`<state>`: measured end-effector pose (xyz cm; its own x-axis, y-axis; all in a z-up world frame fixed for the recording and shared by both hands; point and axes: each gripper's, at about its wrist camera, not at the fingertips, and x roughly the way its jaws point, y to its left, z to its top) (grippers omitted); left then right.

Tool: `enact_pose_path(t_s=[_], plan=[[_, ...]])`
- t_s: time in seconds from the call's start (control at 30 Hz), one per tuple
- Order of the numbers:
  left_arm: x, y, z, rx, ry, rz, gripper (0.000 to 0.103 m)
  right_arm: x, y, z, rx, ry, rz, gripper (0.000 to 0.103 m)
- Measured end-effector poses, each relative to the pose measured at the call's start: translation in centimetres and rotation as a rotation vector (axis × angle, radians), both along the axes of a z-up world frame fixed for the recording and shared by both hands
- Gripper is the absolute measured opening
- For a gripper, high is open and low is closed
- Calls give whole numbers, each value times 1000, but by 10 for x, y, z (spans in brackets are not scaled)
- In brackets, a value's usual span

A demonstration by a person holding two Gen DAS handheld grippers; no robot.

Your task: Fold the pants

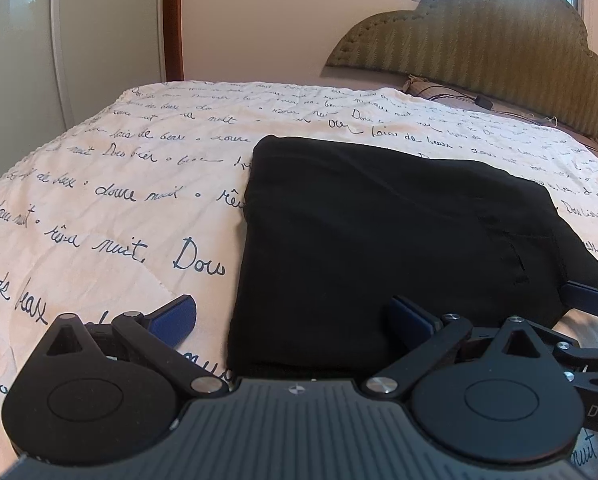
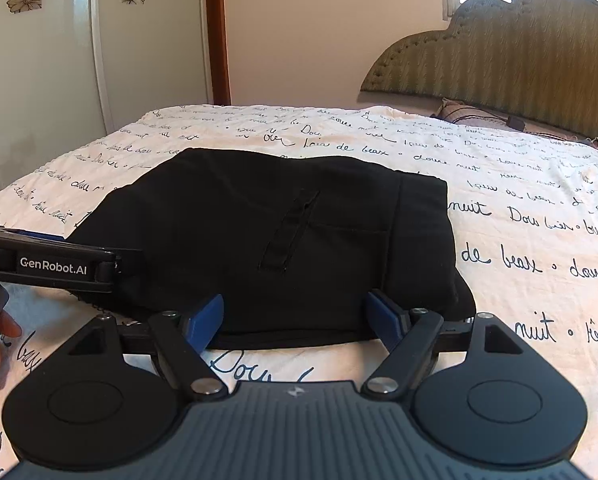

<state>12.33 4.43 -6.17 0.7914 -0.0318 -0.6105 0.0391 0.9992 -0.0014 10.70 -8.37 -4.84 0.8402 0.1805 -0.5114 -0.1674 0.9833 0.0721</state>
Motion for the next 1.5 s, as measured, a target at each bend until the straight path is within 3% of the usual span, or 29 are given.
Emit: enact_pose_path(t_s=[0.27,0.5,0.63,1.0,1.33,1.5], plan=[[-5,-7,-2,45,-42,12,103,-3,-2,-1,12,-5,12,82],[-7,-7,-4,33,-50,26,103,-1,8,-3,-42,19,63,102],[-7,-7,-4,35,-51,25,103,-2,15,-4,-97,17,62,103],[-7,-5,-5,28,-50,25,103,-4,22,-5,-130,22,43,103],[-21,-16,-2,92,-85,49,103,-8,-13,-11,49,109,-90,103],[-32,-17,-1,93,-95,59,103,-11,2,-11,-56,101,-106,103]])
